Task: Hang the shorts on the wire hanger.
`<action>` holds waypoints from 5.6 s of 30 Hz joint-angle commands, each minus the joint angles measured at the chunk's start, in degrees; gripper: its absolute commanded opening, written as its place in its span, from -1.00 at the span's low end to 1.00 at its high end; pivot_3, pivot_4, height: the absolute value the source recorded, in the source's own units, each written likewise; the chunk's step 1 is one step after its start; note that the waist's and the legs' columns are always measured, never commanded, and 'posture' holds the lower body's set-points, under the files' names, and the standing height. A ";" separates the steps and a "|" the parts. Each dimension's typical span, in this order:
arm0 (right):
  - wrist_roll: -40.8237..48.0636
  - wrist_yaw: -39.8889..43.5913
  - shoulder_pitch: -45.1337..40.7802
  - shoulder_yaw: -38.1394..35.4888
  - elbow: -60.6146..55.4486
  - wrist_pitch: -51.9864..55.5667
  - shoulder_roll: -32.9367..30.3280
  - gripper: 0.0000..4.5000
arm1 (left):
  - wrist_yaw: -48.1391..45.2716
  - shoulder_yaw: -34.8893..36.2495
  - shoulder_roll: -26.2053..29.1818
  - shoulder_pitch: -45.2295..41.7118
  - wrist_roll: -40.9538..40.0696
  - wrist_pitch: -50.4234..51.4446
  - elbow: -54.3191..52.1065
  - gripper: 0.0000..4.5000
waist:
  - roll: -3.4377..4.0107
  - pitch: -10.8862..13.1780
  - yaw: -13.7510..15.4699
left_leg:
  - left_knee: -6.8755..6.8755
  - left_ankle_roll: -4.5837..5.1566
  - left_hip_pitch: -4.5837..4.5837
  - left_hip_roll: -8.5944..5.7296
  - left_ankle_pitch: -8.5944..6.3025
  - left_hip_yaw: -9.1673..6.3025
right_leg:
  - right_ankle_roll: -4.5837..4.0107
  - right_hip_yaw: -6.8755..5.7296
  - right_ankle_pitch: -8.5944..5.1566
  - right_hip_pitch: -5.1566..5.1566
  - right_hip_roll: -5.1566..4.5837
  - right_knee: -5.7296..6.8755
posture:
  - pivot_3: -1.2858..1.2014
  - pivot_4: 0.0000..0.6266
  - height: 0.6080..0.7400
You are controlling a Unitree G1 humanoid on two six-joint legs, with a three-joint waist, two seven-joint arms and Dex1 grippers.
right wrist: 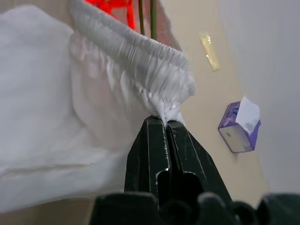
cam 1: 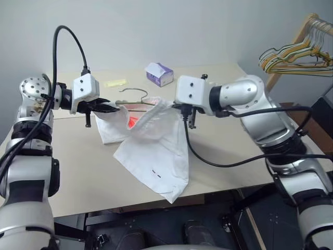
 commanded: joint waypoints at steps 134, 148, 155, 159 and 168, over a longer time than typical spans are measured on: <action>8.95 -77.70 -20.17 -59.96 73.77 20.16 -14.60 -1.00 | 27.14 12.73 -20.20 29.91 -30.79 31.63 -61.02 0.99 | 0.67 0.09 -13.94 | -0.87 0.22 0.99 -0.30 -0.11 0.63 | 0.80 1.77 -0.07 0.57 -0.13 -0.59 | -0.14 -1.00 1.00; 8.09 -80.46 -19.25 -55.92 73.38 18.13 -13.80 0.98 | 24.80 12.58 -19.48 31.35 -32.78 31.57 -62.25 1.00 | 0.67 0.09 -13.85 | -0.87 0.24 0.99 -0.31 -0.12 0.64 | 0.81 1.78 -0.07 0.57 -0.13 -0.61 | -0.13 -1.00 1.00; 3.92 -85.87 -18.42 -50.15 65.50 15.93 -11.95 0.98 | 24.77 12.61 -19.16 31.39 -31.80 30.57 -61.86 1.00 | 0.70 0.10 -13.83 | -0.87 0.24 1.00 -0.31 -0.12 0.64 | 0.81 1.81 -0.07 0.57 -0.13 -0.59 | -0.13 -1.00 1.00; -2.38 -91.50 -14.80 -43.93 52.77 15.52 -8.57 0.98 | 24.53 12.77 -18.90 31.27 -31.71 30.26 -61.51 1.00 | 0.73 0.11 -13.75 | -0.87 0.24 0.99 -0.28 -0.12 0.65 | 0.81 1.83 -0.06 0.53 -0.10 -0.56 | -0.12 -1.00 1.00; -11.78 -91.43 -8.34 -34.15 39.25 11.56 -4.73 0.98 | 24.78 13.64 -18.58 31.82 -32.56 30.62 -62.88 1.00 | 0.74 0.10 -13.33 | -0.86 0.24 1.00 -0.30 -0.12 0.65 | 0.75 1.86 0.02 0.52 -0.11 -0.52 | -0.11 -1.00 1.00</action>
